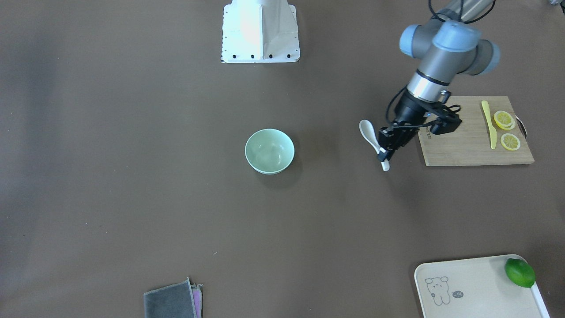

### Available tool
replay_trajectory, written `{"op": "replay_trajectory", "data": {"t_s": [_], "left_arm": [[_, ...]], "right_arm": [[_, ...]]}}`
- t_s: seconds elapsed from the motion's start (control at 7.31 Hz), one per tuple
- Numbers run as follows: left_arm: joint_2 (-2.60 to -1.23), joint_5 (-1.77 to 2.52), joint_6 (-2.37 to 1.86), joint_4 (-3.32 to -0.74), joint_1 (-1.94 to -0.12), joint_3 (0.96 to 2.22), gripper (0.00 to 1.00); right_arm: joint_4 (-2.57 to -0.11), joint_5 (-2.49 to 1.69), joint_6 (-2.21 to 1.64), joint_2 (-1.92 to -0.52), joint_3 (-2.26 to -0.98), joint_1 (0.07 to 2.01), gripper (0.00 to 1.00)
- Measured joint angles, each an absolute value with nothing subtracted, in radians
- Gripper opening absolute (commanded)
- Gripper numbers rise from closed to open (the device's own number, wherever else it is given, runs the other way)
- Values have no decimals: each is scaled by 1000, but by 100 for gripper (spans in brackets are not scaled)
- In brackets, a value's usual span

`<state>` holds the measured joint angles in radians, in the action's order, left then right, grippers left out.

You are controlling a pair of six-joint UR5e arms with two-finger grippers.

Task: Place spoon in bowl

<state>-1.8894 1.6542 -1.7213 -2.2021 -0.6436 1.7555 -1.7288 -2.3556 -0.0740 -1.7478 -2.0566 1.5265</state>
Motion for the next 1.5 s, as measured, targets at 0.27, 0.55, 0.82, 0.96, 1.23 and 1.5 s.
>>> {"op": "replay_trajectory", "data": {"t_s": [0.27, 0.55, 0.82, 0.96, 1.23, 1.5], "left_arm": [[-2107, 1517, -1865, -2028, -521, 1702, 0], [-2190, 1479, -1903, -1997, -490, 1636, 14], [-2206, 1472, -1902, -1994, -478, 1622, 98], [-2207, 1471, -1882, -1993, -474, 1624, 99], [-2191, 1472, -1801, -1982, -471, 1645, 99], [-2111, 1491, -1655, -1914, -476, 1769, 99]], "right_arm": [[-1729, -2353, -74, -1749, -2056, 1529, 100], [-1729, -2353, -75, -1749, -2056, 1529, 100], [-1729, -2352, -75, -1747, -2054, 1529, 100], [-1729, -2352, -75, -1747, -2052, 1529, 100], [-1729, -2352, -75, -1748, -2051, 1529, 100], [-1729, -2352, -75, -1749, -2048, 1529, 100]]}}
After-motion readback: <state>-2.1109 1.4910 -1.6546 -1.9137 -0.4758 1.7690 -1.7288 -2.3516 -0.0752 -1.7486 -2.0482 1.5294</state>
